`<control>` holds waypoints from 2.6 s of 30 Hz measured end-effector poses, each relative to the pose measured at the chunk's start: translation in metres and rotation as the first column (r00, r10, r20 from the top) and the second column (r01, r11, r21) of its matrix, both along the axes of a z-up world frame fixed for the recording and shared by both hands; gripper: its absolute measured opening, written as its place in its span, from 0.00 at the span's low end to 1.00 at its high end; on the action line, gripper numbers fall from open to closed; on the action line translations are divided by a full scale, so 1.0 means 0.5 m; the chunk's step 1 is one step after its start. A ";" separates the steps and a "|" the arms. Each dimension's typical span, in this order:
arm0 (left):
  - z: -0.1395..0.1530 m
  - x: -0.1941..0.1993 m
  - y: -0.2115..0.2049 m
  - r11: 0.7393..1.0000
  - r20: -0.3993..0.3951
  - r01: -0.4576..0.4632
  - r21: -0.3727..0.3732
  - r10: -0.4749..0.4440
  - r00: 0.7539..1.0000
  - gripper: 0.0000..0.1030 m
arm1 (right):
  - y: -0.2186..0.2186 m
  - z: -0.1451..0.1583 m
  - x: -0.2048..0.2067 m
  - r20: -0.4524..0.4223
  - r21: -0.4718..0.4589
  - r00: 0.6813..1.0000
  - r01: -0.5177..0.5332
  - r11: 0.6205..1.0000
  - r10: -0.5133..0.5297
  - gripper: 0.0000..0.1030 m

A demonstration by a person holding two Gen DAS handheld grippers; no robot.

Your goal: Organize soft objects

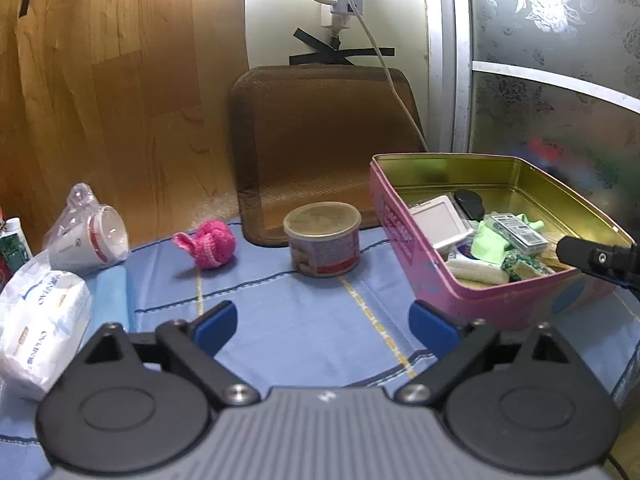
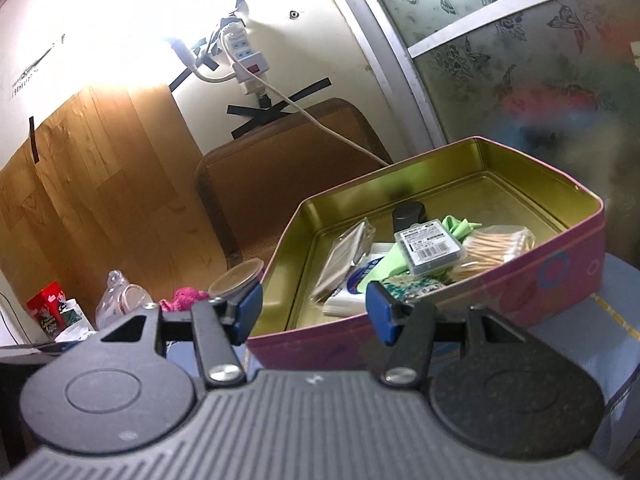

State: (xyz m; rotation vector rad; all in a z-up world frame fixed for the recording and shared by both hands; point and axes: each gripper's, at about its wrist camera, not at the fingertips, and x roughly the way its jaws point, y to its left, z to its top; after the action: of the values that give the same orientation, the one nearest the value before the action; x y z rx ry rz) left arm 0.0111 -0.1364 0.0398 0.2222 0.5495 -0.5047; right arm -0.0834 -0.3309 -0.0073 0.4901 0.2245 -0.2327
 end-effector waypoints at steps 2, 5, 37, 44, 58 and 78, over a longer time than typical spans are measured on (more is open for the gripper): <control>-0.001 0.000 0.003 1.000 0.004 -0.001 0.005 0.001 1.000 0.98 | 0.004 0.000 0.001 -0.004 0.005 1.000 0.008 1.000 -0.008 0.58; -0.003 -0.001 0.008 1.000 0.008 -0.008 0.005 0.008 1.000 1.00 | 0.007 0.002 0.004 -0.009 0.015 1.000 0.010 1.000 -0.010 0.58; 0.007 -0.032 0.011 0.997 0.032 0.060 -0.046 -0.058 0.998 1.00 | 0.009 0.000 0.000 0.010 0.039 0.999 0.035 0.999 -0.036 0.58; 0.011 -0.045 0.011 0.994 0.061 0.077 -0.075 -0.072 0.996 1.00 | 0.012 -0.001 0.001 0.012 0.040 0.999 0.049 0.998 -0.050 0.60; 0.006 -0.051 0.007 0.996 0.084 0.073 -0.054 -0.068 0.994 1.00 | 0.015 -0.008 0.010 -0.009 0.046 0.999 0.043 0.998 -0.043 0.62; 0.008 -0.054 0.006 0.998 0.080 0.035 -0.043 -0.032 0.996 1.00 | 0.014 -0.009 0.009 -0.004 0.046 0.999 0.037 0.998 -0.037 0.62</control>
State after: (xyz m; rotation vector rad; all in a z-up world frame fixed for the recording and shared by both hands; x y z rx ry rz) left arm -0.0157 -0.1332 0.0439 0.2081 0.4577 -0.5380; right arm -0.0791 -0.3238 -0.0118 0.5396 0.2244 -0.2649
